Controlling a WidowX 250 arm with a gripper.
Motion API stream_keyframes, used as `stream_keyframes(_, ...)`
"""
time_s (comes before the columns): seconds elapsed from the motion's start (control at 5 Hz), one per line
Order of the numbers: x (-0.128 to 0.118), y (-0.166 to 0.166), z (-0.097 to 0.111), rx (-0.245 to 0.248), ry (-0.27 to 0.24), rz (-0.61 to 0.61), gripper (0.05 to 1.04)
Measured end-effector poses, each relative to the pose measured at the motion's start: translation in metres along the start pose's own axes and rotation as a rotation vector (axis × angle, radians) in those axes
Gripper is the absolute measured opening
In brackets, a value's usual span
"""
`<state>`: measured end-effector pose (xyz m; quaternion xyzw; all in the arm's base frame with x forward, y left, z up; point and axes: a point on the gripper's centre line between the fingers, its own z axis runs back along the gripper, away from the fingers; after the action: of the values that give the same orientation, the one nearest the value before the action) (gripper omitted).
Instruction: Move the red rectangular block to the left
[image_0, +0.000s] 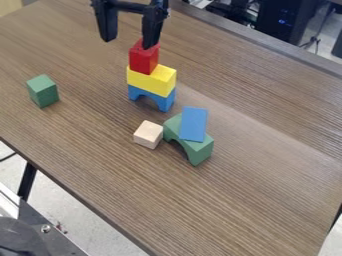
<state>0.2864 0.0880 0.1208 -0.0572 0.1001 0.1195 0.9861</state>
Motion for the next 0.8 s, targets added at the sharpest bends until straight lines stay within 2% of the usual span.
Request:
stream_keyframes(0.2, 0.006, -0.004, 0.006, -0.02, -0.032, 0.037, 1.0)
stream_keyframes(0.6, 0.022, -0.006, -0.018, 0.038, 0.028, 0.041, 1.0)
stream_keyframes(0.8, 0.025, -0.008, -0.024, 0.048, 0.038, 0.038, 1.0)
